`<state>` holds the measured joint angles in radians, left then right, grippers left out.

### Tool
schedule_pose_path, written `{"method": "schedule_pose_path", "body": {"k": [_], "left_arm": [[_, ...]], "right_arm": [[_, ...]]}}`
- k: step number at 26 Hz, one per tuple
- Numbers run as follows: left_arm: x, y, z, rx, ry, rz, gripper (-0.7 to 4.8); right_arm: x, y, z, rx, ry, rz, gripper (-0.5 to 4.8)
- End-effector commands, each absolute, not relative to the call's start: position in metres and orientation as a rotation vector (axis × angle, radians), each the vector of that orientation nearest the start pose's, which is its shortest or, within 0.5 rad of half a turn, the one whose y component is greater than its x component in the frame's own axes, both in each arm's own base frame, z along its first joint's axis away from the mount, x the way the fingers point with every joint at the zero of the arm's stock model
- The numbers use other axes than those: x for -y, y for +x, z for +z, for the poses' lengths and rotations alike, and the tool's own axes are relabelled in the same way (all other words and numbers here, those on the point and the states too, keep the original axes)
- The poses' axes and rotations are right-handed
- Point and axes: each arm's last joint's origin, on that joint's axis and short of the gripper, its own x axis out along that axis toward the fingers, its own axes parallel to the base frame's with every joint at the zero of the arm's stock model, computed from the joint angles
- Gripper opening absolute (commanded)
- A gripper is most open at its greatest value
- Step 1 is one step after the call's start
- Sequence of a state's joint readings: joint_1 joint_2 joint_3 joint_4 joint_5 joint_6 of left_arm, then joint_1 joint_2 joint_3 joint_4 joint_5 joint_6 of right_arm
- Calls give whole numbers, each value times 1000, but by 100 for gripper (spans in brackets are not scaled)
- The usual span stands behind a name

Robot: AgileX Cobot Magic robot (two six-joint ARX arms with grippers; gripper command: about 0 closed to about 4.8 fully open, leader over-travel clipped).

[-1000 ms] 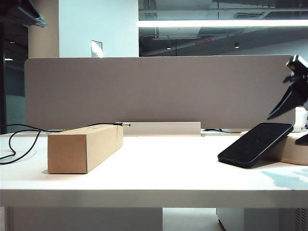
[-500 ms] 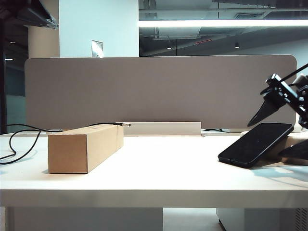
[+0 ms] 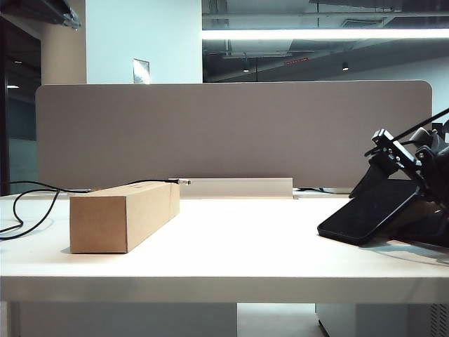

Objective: Pick up the charging cable and the phone, plug the charging cable into the charging port on the phone, and finally place them back on the table.

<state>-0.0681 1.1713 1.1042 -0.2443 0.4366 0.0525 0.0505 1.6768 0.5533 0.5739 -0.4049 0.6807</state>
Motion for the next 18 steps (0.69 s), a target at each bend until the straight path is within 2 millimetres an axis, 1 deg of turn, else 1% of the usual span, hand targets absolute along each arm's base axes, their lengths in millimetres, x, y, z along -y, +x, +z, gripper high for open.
{"method": "schedule_pose_path", "body": {"k": [1, 6, 10, 14, 15, 16, 18], "left_arm": [[30, 253, 368, -271, 1, -510, -6], [30, 253, 368, -272, 1, -509, -6], [30, 253, 368, -270, 2, -510, -6], [30, 253, 368, -270, 1, -510, -6], [30, 253, 368, -270, 2, -510, -6], [30, 253, 368, -270, 2, -509, -6], [30, 253, 368, -269, 2, -510, -6]], "right_arm": [[-26, 288, 116, -691, 751, 234, 431], [-26, 291, 111, -683, 747, 223, 430], [-26, 294, 107, -686, 749, 221, 417], [-30, 295, 104, -690, 747, 220, 415], [-33, 295, 102, -694, 743, 228, 381], [-35, 295, 101, -698, 740, 231, 316], [-38, 295, 100, -701, 735, 233, 251]]}}
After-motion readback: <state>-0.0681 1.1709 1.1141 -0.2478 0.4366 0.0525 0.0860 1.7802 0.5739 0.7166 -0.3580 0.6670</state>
